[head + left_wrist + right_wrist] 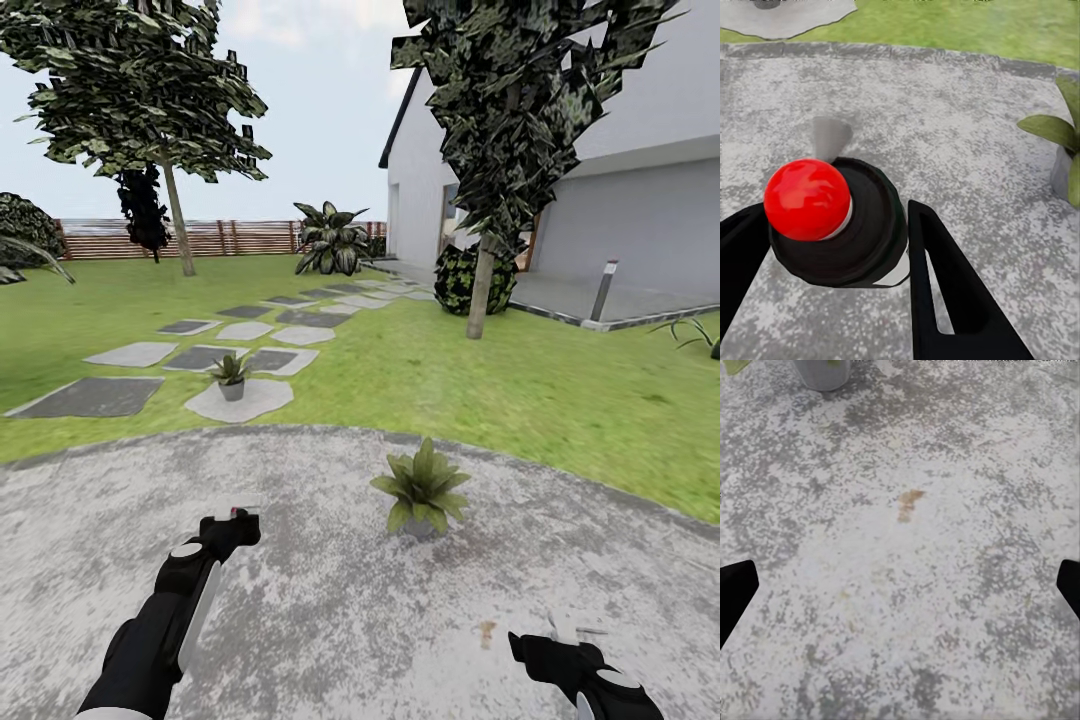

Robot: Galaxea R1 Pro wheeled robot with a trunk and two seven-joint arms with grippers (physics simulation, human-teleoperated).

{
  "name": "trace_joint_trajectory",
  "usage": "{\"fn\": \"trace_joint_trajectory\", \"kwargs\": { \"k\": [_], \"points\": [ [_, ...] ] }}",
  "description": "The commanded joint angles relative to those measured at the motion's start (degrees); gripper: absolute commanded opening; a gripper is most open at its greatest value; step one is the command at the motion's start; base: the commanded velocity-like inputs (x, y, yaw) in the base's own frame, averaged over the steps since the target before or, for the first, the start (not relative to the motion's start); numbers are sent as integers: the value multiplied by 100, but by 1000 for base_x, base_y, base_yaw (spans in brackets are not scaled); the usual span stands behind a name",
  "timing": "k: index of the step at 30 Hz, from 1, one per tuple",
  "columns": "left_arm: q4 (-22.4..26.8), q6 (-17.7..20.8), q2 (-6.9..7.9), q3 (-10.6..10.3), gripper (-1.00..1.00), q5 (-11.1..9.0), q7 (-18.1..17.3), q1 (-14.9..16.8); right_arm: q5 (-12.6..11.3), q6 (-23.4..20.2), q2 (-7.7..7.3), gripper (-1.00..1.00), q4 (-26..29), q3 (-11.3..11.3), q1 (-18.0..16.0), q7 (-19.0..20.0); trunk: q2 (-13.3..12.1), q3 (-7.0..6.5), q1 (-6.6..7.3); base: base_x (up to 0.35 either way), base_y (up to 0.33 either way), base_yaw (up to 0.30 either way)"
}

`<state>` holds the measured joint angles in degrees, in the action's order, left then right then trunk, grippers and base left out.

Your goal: Pick up the pesticide atomizer in the garden and spray insectifuge to fully cover both potted plants in the garden.

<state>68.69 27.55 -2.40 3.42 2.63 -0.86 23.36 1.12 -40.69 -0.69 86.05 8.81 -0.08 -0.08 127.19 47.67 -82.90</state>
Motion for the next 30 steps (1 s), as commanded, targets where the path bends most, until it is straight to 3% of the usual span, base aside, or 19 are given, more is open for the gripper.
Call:
{"fn": "trace_joint_trajectory", "kwargs": {
  "k": [1,8,23,30],
  "points": [
    [7,30,-5,9,-100,27,-11,2,12,-27,-1,100,8,-2,-1,-1,-39,-13,23,0,0,0],
    [4,31,-4,9,-100,27,-11,2,11,-27,2,100,12,-2,-1,-1,-320,-139,177,0,0,-21],
    [6,31,-4,9,-100,27,-11,2,11,-27,2,100,17,-2,-1,-1,-922,-408,507,0,0,-188],
    [7,26,-6,9,-100,27,-11,2,11,-27,-1,100,17,-2,-1,-1,-922,-408,507,1,1,-7]
  ]
}}
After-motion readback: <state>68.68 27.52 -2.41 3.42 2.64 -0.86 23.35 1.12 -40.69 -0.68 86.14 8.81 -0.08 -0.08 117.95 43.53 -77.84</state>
